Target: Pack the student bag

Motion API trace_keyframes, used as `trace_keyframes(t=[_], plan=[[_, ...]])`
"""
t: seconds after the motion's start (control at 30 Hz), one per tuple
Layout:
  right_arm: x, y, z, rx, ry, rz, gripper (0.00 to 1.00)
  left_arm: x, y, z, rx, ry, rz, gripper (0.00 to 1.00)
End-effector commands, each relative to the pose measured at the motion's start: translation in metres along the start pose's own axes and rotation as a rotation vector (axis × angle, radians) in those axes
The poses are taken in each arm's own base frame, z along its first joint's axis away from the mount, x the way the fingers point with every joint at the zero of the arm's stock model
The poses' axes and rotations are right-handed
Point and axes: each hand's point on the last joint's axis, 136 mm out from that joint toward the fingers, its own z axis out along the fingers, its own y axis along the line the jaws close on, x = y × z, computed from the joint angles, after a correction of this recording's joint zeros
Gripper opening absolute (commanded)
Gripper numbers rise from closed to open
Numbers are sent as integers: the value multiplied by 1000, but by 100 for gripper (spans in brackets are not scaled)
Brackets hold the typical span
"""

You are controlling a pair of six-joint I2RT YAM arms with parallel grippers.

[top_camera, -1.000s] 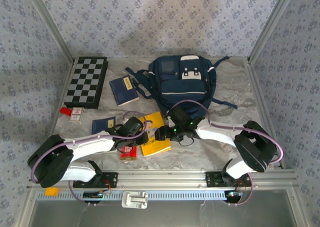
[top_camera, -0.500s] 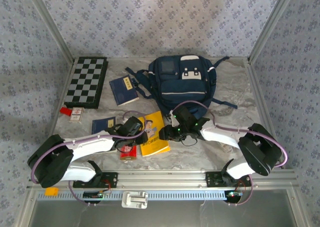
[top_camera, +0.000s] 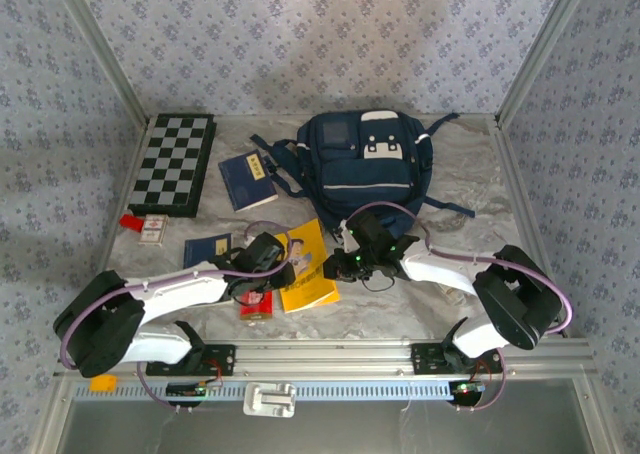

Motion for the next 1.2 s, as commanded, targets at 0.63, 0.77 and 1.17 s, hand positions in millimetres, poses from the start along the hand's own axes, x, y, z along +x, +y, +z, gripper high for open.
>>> trace_keyframes(t=[0.63, 0.77, 1.17], plan=[[-50, 125, -90, -356, -208, -141, 0, -78, -26, -129, 435, -200, -155, 78], [-63, 141, -109, -429, -248, -147, 0, -87, -51, -147, 583, -216, -178, 78], [-79, 168, -139, -558, -308, -163, 0, -96, -61, -153, 662, -226, -257, 80]])
